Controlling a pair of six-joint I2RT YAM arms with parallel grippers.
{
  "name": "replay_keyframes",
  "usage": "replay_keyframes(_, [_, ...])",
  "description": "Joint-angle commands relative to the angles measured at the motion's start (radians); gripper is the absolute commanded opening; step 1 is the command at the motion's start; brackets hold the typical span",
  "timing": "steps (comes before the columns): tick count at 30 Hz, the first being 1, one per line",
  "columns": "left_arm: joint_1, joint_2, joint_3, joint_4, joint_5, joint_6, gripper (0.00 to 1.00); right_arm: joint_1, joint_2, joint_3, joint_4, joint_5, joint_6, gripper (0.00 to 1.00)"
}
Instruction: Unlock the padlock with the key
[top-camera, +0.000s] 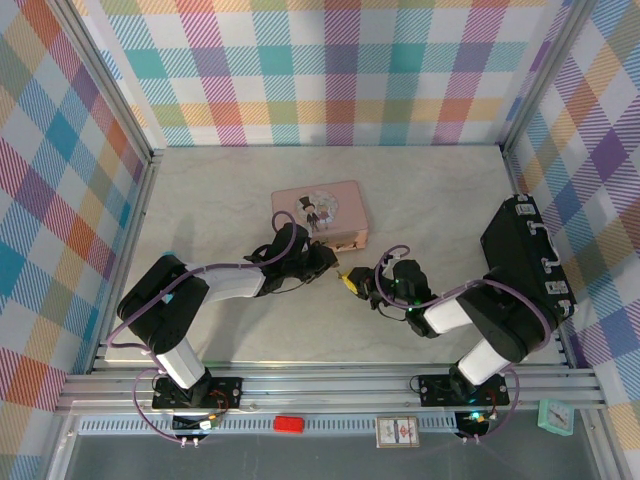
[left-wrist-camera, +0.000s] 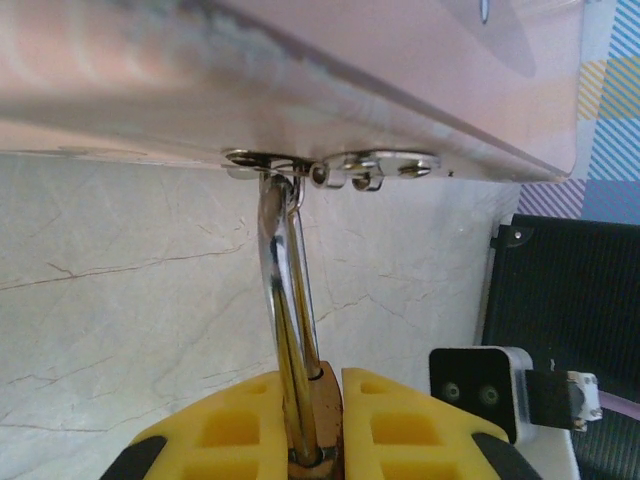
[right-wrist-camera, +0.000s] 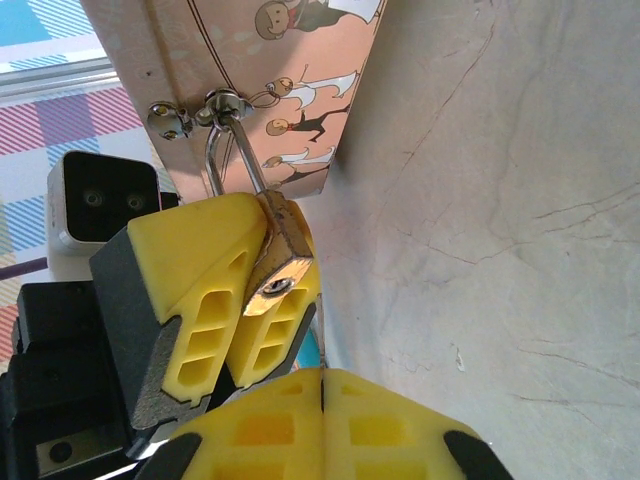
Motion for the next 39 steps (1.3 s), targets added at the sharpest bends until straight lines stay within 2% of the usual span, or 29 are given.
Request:
replay_keyframes(1, [0.008,-0.053,0.028,0.157,0.030,-0.038,0.00,-0.006,0.020,-0.005,0.115,-0.018,0.023,0.00])
replay_keyframes(39, [0.020,-0.074,-0.001,0.214,0.040,-0.086,0.00,-0.023,0.059,-0.019,0.203,-0.025,0.040,0.00])
